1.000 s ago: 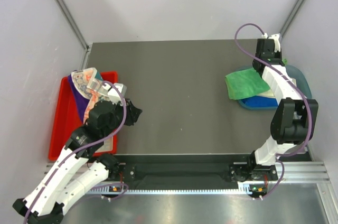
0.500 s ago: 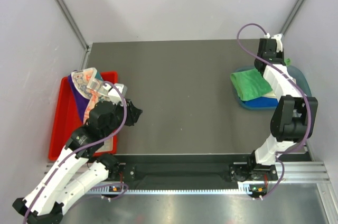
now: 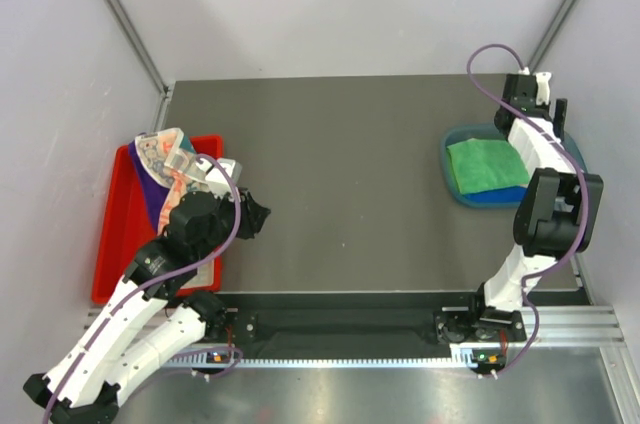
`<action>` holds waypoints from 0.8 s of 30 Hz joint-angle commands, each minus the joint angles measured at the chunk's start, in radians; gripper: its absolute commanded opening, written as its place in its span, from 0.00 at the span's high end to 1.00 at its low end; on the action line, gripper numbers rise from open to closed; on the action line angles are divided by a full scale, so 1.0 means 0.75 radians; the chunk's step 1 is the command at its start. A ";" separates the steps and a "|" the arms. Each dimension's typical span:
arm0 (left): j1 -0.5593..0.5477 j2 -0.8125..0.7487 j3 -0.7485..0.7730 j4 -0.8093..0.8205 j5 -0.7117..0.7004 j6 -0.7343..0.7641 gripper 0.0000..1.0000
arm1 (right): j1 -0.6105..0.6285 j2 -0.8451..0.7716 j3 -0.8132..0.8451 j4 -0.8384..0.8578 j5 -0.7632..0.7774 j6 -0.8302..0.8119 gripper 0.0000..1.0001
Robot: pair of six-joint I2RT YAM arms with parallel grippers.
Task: Fold and stack the towels
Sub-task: Neatly place the folded towel into the bin
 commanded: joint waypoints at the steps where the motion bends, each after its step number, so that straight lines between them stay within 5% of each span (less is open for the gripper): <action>1: -0.006 -0.012 -0.003 0.020 -0.002 0.010 0.69 | -0.017 -0.008 0.108 -0.042 -0.032 0.113 0.18; 7: -0.006 -0.006 -0.003 0.022 -0.019 0.008 0.68 | -0.017 -0.103 0.185 -0.146 -0.143 0.289 0.01; 13: -0.006 0.000 -0.005 0.018 -0.049 0.004 0.67 | 0.085 -0.342 0.090 -0.124 -0.304 0.400 0.00; 24: -0.006 0.033 -0.007 0.008 -0.127 -0.014 0.66 | 0.783 -0.952 -0.512 0.146 -0.343 0.516 0.00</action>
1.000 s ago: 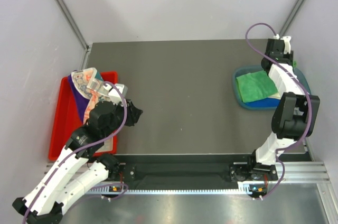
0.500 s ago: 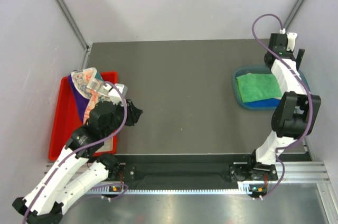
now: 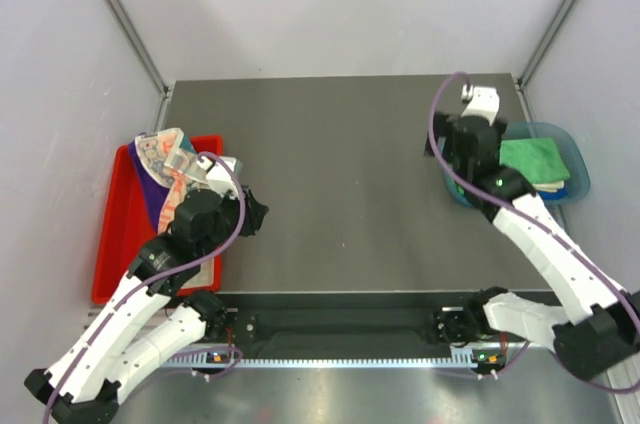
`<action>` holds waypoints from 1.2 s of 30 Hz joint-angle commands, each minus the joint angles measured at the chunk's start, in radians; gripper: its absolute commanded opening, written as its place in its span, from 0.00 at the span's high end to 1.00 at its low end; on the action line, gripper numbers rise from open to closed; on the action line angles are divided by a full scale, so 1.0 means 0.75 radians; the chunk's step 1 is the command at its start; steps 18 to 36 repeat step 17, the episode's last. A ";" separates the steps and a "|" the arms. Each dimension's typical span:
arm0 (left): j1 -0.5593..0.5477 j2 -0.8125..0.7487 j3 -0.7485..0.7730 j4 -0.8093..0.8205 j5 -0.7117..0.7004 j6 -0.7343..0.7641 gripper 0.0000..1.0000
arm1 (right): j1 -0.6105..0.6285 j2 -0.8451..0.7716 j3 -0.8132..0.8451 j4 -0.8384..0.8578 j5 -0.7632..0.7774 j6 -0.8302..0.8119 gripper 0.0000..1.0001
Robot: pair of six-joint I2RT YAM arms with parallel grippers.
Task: Fold and stack the towels
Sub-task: Neatly place the folded towel into the bin
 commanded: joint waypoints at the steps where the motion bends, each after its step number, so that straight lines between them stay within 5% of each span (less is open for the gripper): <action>1: -0.005 0.004 -0.010 0.010 -0.053 -0.012 0.66 | 0.128 -0.169 -0.210 0.138 -0.040 0.096 0.00; 13: -0.005 0.029 -0.014 0.014 -0.088 -0.026 0.66 | 0.198 -0.549 -0.655 0.287 -0.120 0.154 0.00; 36: -0.005 0.012 -0.012 0.012 -0.102 -0.032 0.66 | 0.200 -0.625 -0.684 0.312 -0.120 0.170 0.00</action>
